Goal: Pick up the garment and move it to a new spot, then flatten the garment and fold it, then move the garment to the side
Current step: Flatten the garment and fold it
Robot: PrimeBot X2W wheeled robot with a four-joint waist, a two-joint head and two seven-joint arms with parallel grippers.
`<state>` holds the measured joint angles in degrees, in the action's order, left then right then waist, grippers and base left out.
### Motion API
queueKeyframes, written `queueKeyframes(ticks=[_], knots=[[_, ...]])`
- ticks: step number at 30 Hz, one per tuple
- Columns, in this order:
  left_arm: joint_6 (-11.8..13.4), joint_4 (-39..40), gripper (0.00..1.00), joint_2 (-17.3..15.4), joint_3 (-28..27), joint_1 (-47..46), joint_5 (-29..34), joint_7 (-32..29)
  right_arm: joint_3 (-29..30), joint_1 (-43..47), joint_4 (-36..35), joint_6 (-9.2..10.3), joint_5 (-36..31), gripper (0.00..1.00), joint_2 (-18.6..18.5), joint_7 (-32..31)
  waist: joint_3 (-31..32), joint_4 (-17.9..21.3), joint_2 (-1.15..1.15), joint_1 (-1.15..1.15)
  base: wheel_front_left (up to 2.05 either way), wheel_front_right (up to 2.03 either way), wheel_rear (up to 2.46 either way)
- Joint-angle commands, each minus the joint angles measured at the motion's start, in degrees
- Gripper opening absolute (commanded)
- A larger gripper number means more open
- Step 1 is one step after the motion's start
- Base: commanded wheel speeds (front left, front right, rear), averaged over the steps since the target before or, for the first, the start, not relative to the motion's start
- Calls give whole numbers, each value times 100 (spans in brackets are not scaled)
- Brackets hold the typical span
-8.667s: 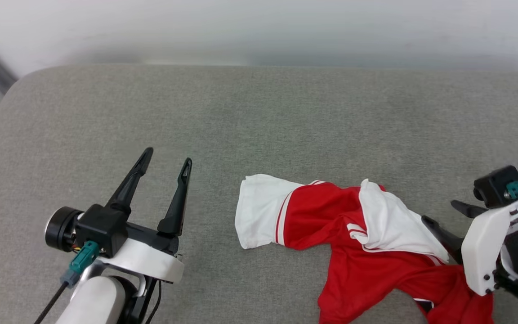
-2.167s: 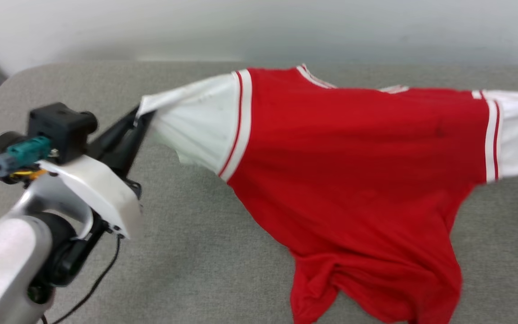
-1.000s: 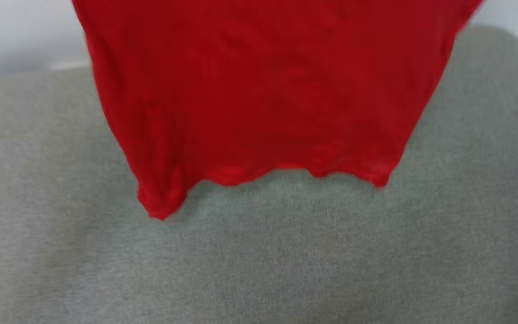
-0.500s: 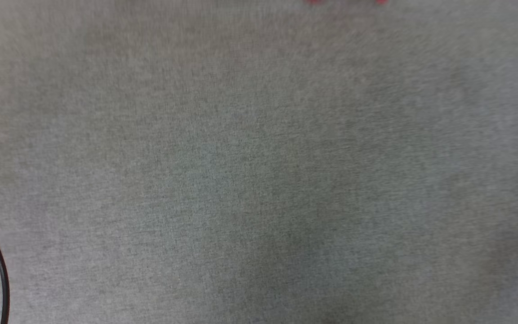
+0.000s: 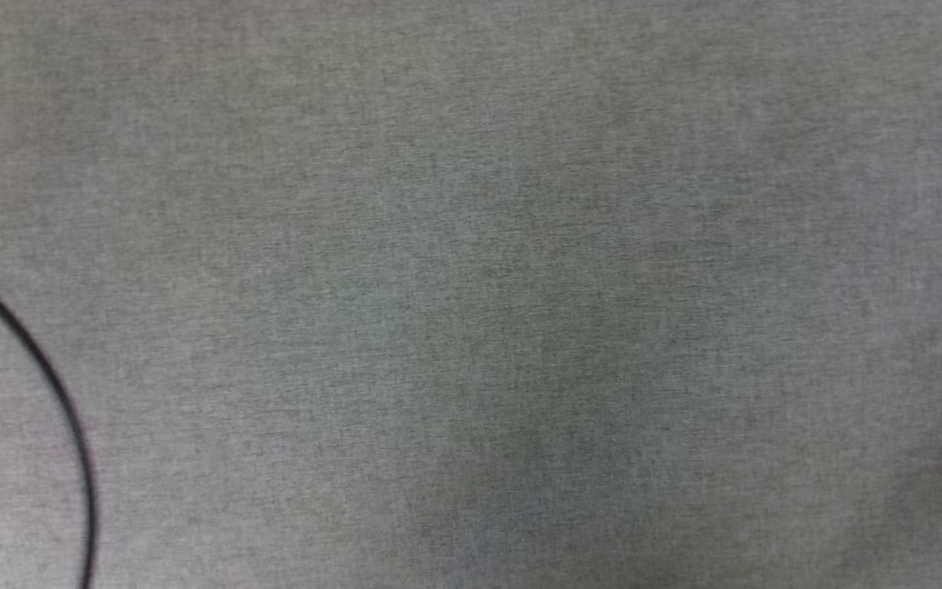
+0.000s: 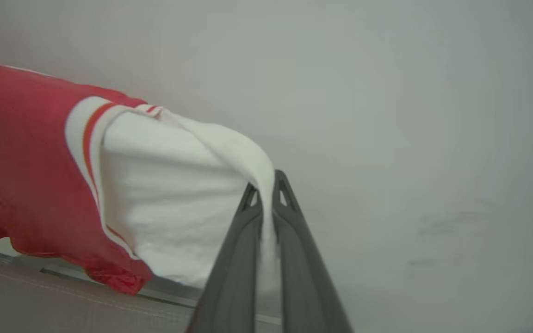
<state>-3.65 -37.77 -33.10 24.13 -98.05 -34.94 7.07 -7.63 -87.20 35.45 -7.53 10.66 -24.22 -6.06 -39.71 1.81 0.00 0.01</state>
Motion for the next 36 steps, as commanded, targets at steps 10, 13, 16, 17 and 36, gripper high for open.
queueKeyframes(ticks=[10,13,16,17,36], knots=[[-236,-289,0,467,583,3272,-239,737,-752,2242,527,7,705,0,185,349,1247,-177,0,-1,0,0,0],[-273,-183,0,421,688,3872,-322,706,-878,2702,382,7,937,0,70,280,1502,-202,0,-1,0,0,0],[-284,61,0,326,819,4725,-463,620,-1062,3494,104,7,1267,0,-145,146,1882,-248,0,-1,0,0,0],[-276,146,0,280,848,5005,-510,572,-1123,3765,-22,7,1373,0,-239,103,1987,-257,0,-1,0,0,0],[878,2411,0,-527,1348,8579,-684,129,-1299,7013,-1273,9,1772,0,-1302,338,3141,-298,0,-1,0,0,0]])
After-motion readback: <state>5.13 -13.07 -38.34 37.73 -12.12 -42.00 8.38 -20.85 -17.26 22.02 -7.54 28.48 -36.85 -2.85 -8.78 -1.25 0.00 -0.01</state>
